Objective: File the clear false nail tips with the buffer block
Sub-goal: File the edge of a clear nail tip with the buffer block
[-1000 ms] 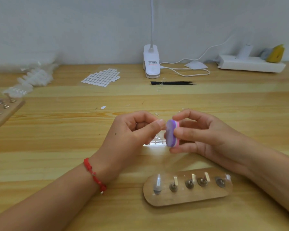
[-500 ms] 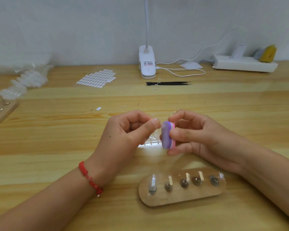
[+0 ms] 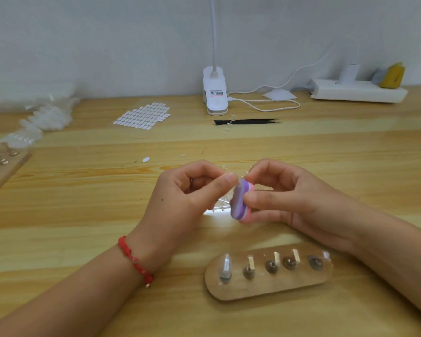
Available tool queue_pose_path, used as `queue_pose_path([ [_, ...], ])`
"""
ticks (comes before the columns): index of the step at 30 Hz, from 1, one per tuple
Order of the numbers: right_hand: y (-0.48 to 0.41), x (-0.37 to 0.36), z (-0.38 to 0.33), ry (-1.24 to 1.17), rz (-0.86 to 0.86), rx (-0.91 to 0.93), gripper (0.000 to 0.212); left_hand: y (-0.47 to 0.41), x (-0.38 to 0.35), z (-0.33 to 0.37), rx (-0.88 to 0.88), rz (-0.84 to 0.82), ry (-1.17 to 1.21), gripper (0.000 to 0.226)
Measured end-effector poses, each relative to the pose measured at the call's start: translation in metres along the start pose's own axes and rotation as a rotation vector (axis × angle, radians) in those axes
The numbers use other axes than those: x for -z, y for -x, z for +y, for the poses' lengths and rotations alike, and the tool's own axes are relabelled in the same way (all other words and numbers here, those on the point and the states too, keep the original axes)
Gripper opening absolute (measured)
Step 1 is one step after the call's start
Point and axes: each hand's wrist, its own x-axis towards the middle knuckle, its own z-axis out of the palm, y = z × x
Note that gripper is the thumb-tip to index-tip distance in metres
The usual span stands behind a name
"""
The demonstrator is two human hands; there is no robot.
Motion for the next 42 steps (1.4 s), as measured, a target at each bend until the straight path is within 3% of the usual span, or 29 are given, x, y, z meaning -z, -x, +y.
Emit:
queue_pose_path([
  [15,0.000,0.001,0.002,-0.133,0.093,0.061,0.021,0.002,0.000,0.001,0.064,-0.007,-0.036,0.014],
  [21,0.001,-0.001,0.005,-0.005,0.056,0.081,0.022,0.001,0.000,0.001,0.058,0.015,-0.031,0.015],
  [26,-0.001,0.003,0.004,-0.187,0.137,0.101,0.020,0.000,0.003,-0.002,0.103,0.012,-0.022,0.021],
  [30,-0.001,-0.002,0.005,-0.017,0.046,0.068,0.021,-0.002,0.004,-0.005,0.095,0.052,-0.011,0.027],
  [35,-0.001,0.002,0.003,-0.150,0.129,0.086,0.017,-0.002,0.005,-0.007,0.110,-0.002,-0.029,0.030],
  [39,-0.001,-0.005,0.005,-0.005,0.088,0.085,0.025,-0.003,0.007,-0.010,0.129,0.004,0.001,0.022],
  [42,-0.003,-0.001,0.004,-0.168,0.172,0.111,0.021,-0.002,0.006,-0.009,0.102,-0.055,-0.023,0.018],
])
